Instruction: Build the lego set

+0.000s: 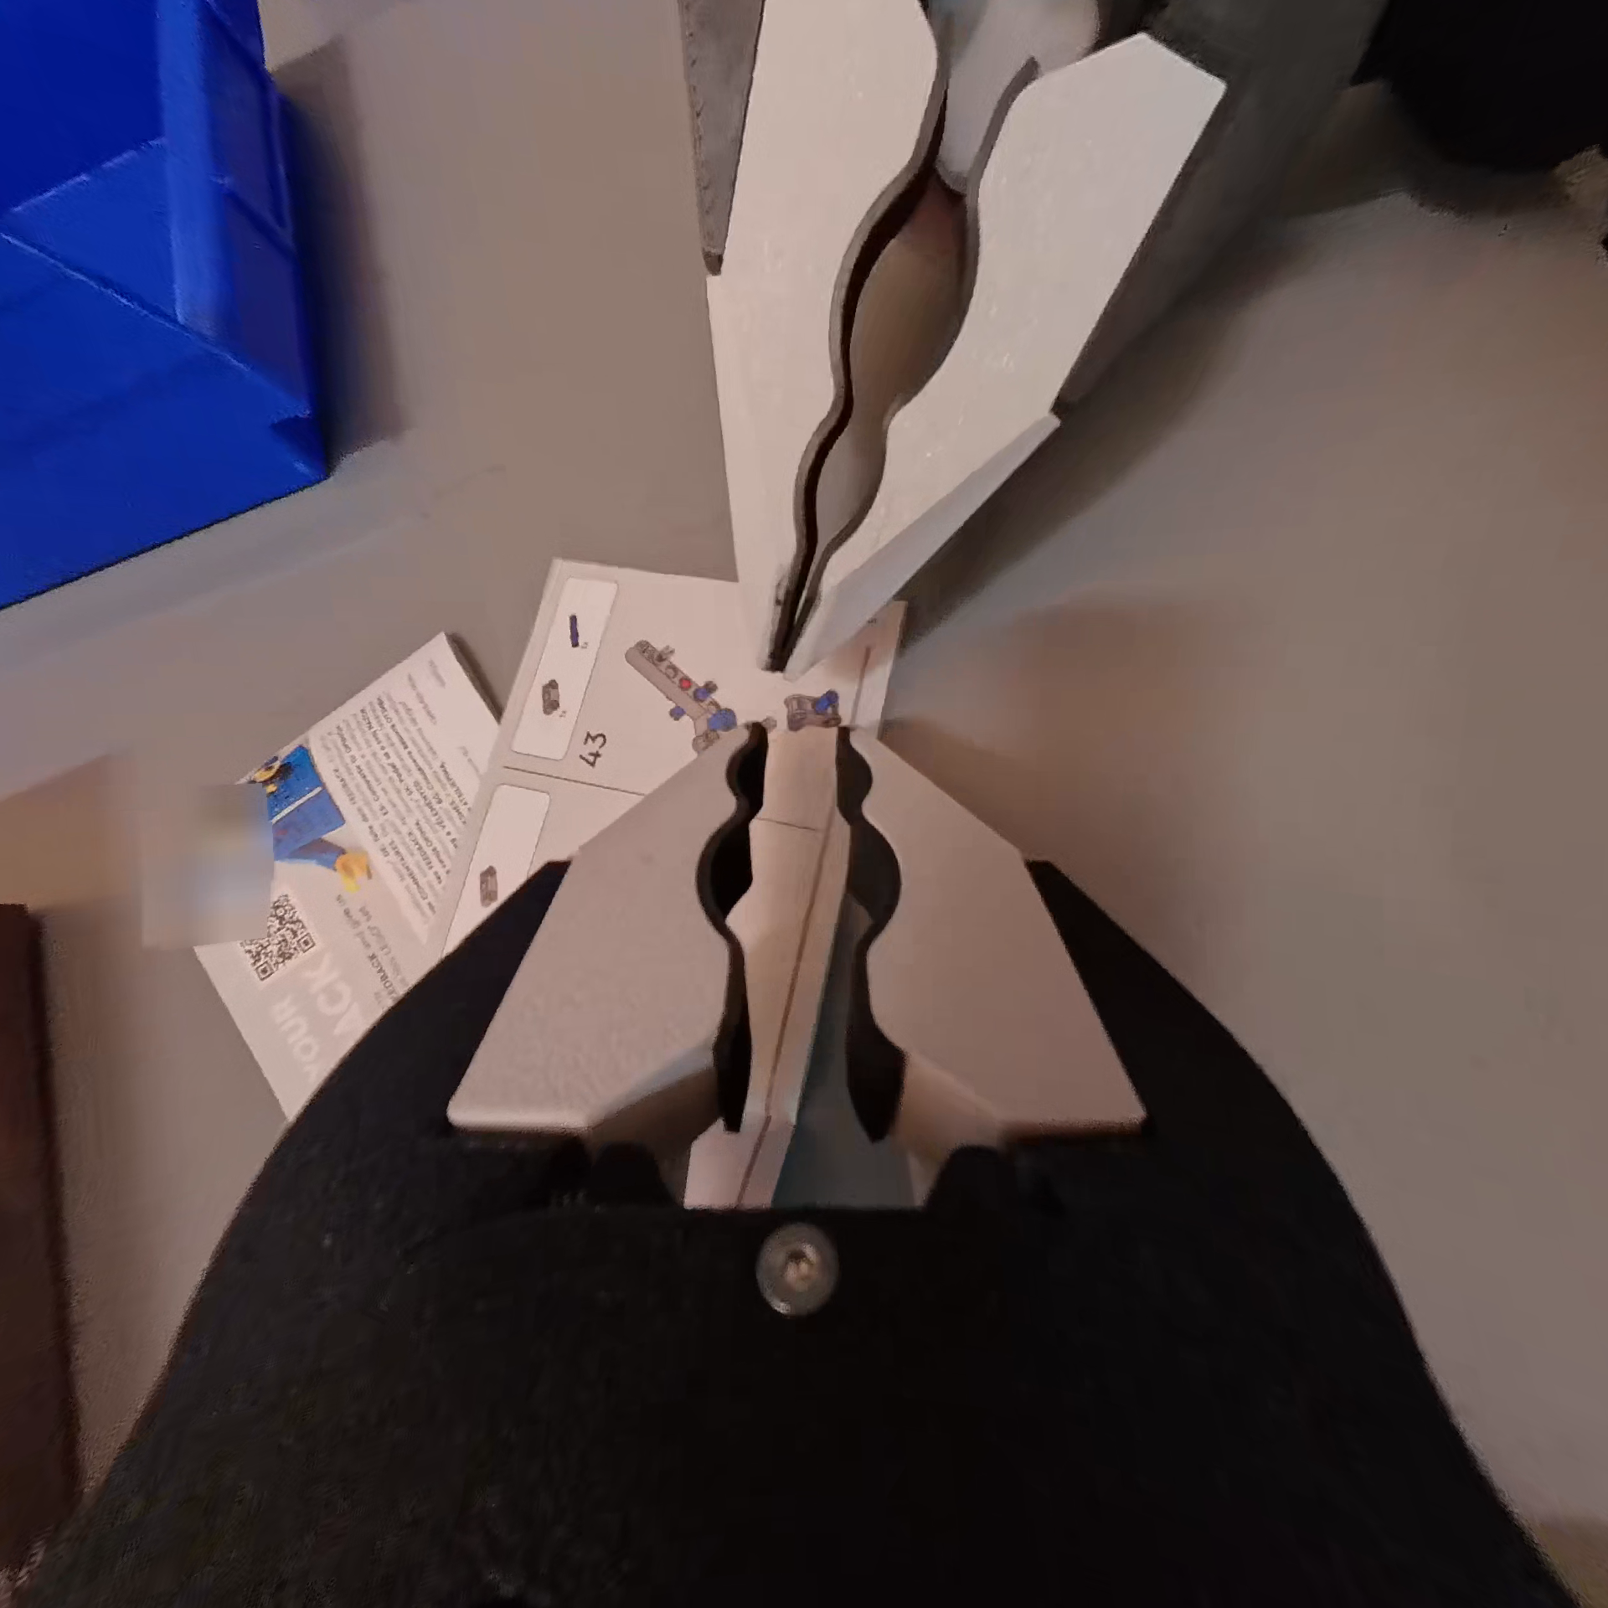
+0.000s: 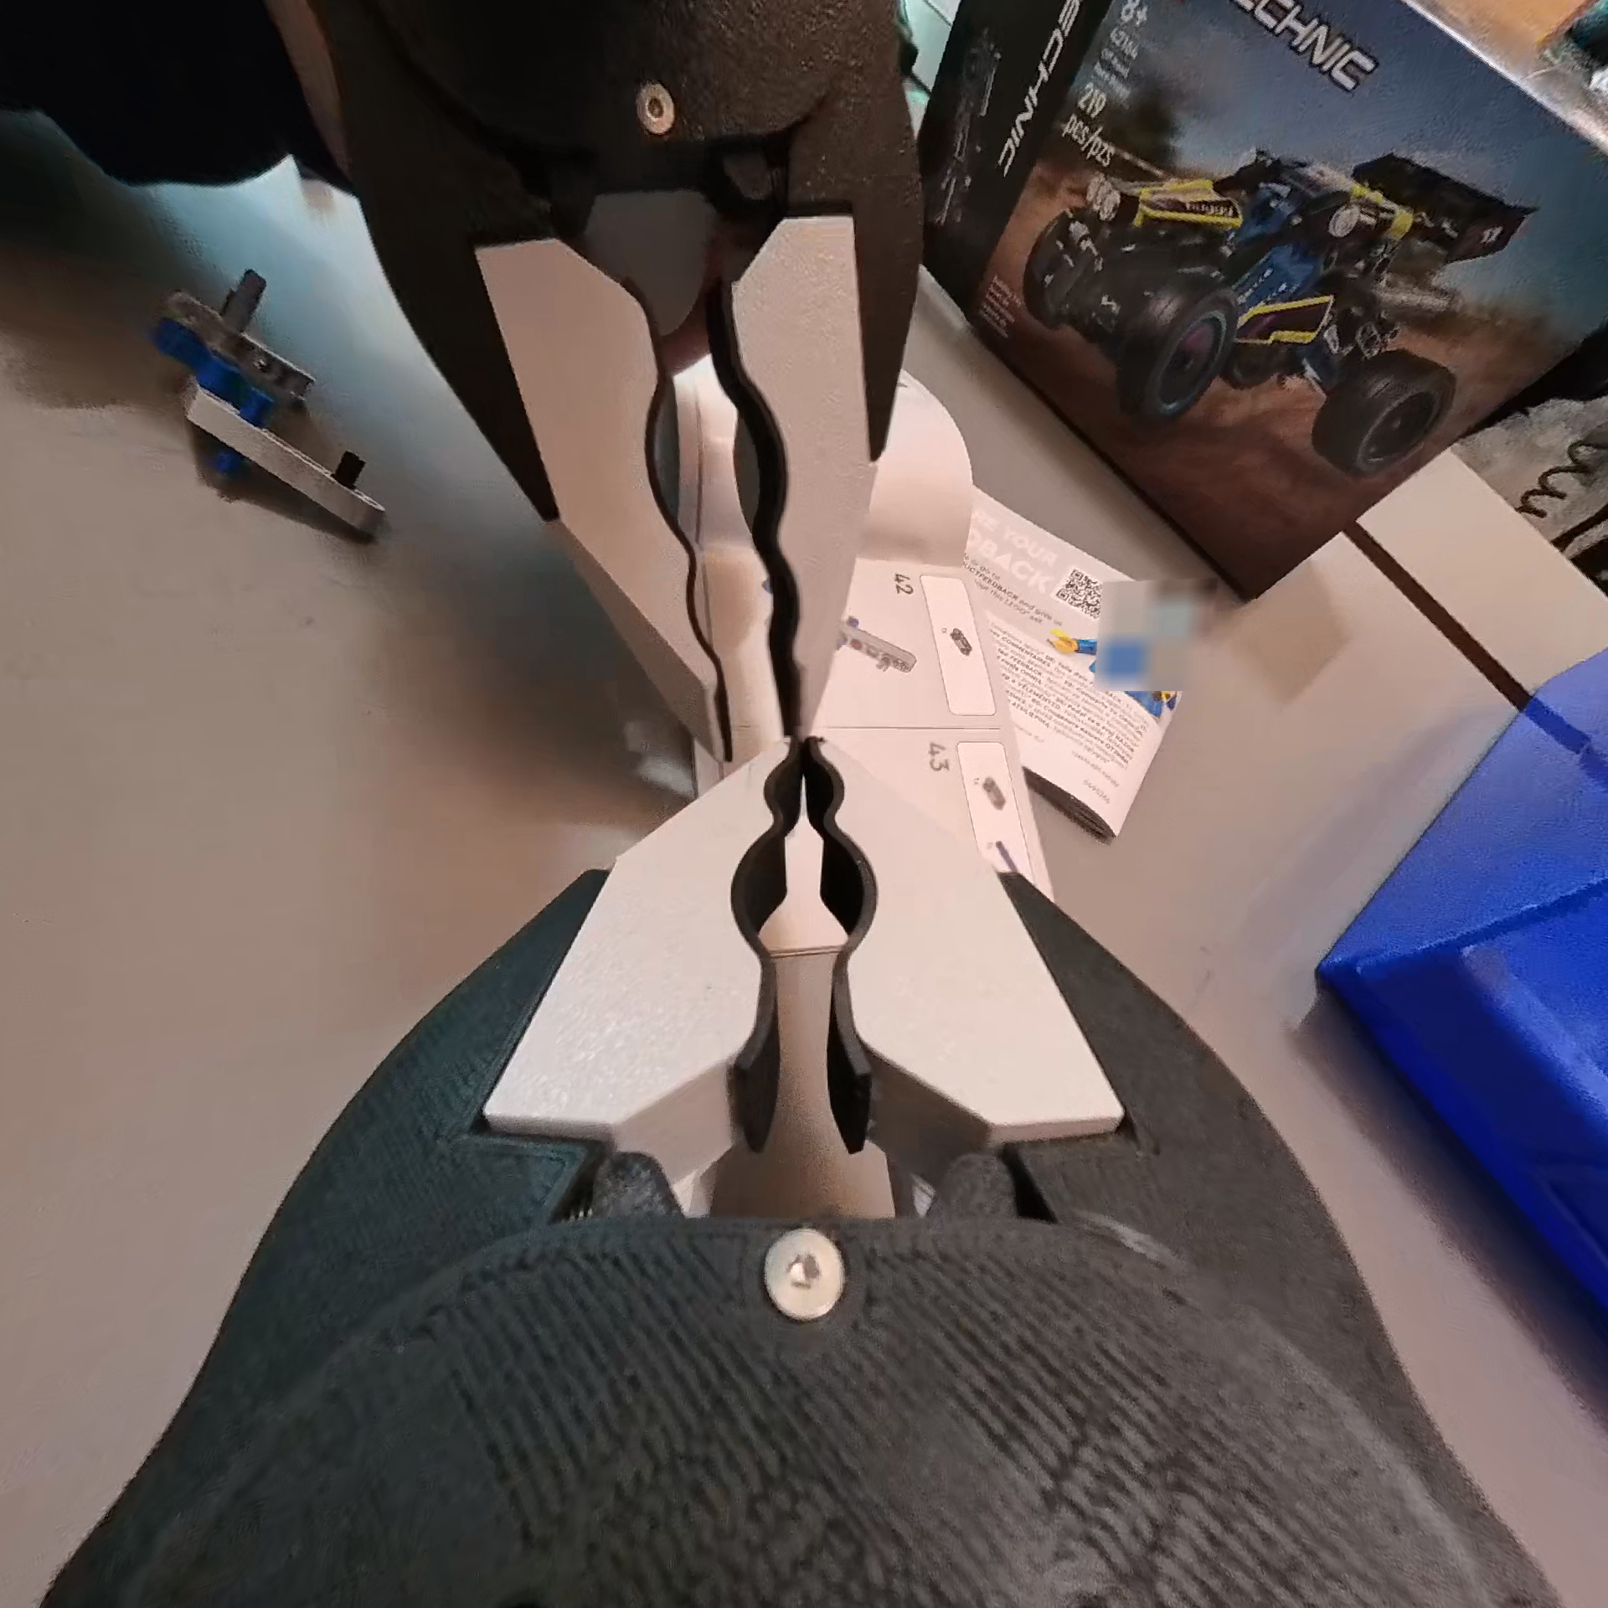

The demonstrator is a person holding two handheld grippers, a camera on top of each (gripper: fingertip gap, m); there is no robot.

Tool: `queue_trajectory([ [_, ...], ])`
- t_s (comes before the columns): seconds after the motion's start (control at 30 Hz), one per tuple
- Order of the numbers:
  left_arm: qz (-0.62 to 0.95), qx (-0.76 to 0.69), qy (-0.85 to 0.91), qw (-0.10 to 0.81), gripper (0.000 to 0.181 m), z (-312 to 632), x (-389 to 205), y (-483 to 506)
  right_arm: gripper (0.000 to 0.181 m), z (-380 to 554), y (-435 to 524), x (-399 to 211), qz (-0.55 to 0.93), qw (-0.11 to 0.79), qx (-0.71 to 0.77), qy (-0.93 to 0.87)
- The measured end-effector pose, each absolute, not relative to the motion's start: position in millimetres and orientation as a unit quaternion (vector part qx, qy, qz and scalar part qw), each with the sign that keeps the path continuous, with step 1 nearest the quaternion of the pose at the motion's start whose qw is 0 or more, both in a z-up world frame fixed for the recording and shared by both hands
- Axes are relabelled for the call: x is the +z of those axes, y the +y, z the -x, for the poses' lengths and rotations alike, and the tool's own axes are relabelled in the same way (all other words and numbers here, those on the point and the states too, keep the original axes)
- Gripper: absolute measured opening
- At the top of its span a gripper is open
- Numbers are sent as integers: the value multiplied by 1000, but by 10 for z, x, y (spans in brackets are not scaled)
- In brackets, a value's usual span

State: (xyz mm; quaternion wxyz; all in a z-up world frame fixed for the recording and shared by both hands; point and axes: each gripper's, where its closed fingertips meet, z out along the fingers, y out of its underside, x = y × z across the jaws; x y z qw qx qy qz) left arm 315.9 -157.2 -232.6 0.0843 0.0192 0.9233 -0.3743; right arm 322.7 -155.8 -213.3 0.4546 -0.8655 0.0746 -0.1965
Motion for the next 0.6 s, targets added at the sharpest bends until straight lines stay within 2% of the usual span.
queue_trajectory([
  [0.07, -29, -361, 928, 83, 0, -3136, -2384, -1562, 0, -3238, -1578, -2141, 867, 451, -199, 75],
  [0.17, -35, -344, 934, 95, 0, -3137, -2444, -1543, 0, -3245, -1612, -2133, 864, 456, -197, 80],
  [0.27, -37, -339, 935, 100, 10, -3137, -2458, -1533, 0, -3172, -1742, -2282, 893, 412, -167, 70],
  [0.37, -25, -340, 933, 115, 23, -3219, -2421, -1475, 14, -3158, -1885, -2419, 913, 368, -156, 79],
  [0.47, 4, -321, 943, 92, 25, -3253, -2494, -1383, 27, -3109, -1787, -2396, 905, 396, -133, 78],
  [0.57, 30, -321, 945, 53, 24, -3221, -2544, -1364, 27, -3137, -1787, -2500, 919, 363, -133, 74],
  [0.6, 33, -322, 945, 43, 17, -3201, -2548, -1365, 23, -3124, -1766, -2495, 920, 364, -129, 68],
])
